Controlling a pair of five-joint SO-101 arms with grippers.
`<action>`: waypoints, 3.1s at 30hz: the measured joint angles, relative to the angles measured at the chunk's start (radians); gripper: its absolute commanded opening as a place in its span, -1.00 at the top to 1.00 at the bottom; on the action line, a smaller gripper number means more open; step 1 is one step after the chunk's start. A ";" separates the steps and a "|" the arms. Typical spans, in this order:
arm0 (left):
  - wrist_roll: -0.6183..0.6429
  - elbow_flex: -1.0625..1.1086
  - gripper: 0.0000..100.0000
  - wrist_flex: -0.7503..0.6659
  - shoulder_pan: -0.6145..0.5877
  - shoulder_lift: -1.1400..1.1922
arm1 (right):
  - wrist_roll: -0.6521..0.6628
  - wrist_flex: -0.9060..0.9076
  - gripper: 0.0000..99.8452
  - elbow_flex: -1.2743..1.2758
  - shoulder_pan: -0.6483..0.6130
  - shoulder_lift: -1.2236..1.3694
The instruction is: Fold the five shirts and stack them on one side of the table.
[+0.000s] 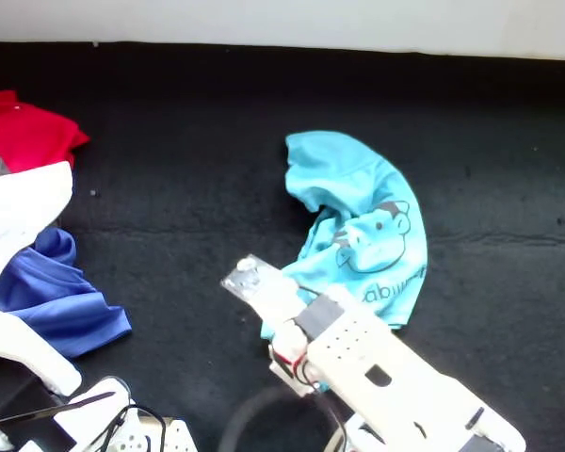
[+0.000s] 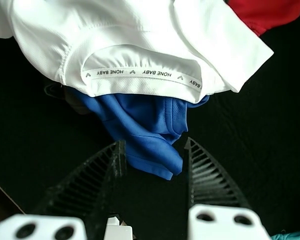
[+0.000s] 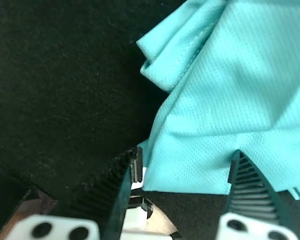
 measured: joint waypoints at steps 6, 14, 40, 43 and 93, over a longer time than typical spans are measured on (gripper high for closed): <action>0.000 0.000 0.62 0.000 0.000 0.000 | 0.005 -0.112 0.49 0.087 0.041 0.000; 0.000 0.000 0.62 0.000 0.000 0.000 | 0.183 -0.127 0.97 0.087 0.222 0.000; 0.000 0.155 0.62 0.000 0.325 -0.183 | 0.500 0.345 0.99 -0.595 0.844 0.000; 0.000 0.264 0.62 0.000 0.453 -0.222 | 0.586 0.367 0.99 -0.635 0.953 0.000; 0.002 0.772 0.61 -0.315 1.834 -0.035 | 0.898 0.371 0.99 -0.667 1.580 0.000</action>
